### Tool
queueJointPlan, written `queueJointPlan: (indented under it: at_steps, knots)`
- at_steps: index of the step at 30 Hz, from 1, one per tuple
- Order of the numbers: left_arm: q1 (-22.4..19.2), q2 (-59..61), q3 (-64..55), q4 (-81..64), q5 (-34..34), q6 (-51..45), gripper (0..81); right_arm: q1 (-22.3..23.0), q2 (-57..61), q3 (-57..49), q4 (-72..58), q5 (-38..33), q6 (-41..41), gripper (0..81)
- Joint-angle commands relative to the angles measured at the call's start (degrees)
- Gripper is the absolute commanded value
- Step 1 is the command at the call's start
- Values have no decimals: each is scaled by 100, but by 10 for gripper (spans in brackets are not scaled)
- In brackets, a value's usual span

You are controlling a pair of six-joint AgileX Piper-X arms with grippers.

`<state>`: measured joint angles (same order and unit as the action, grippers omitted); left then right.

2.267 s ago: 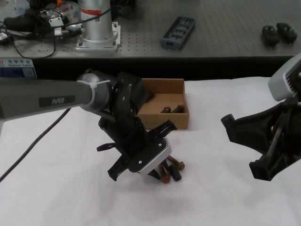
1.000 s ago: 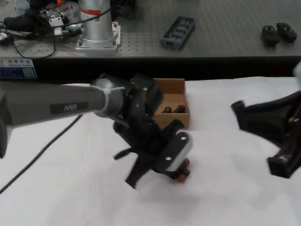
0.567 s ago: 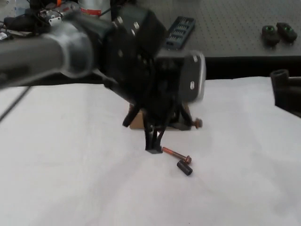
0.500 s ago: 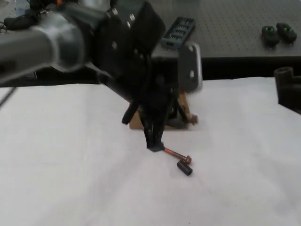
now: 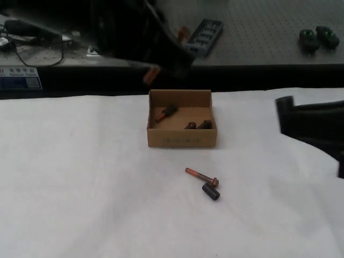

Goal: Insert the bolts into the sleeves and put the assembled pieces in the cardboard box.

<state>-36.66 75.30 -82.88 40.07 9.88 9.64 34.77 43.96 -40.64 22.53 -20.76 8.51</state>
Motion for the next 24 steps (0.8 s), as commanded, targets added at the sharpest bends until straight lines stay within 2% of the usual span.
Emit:
queueJointPlan:
  at_steps: [1, 7, 17, 24]
  knots:
    - [75, -181, -28, -299, 14, -374, 6, 5, 166, -24, -370, -369, 231, 19]
    - [506, -259, 560, -747, 837, -1025, 6, 300, 596, -24, -760, -392, 217, 19]
    - [939, -1372, 2098, -1313, 1143, -1452, 6, 967, 1066, -24, -938, -297, 174, 19]
    - [999, -1562, 2643, -3374, 1662, -2141, 6, 1354, 1635, -44, -1523, -338, 258, 19]
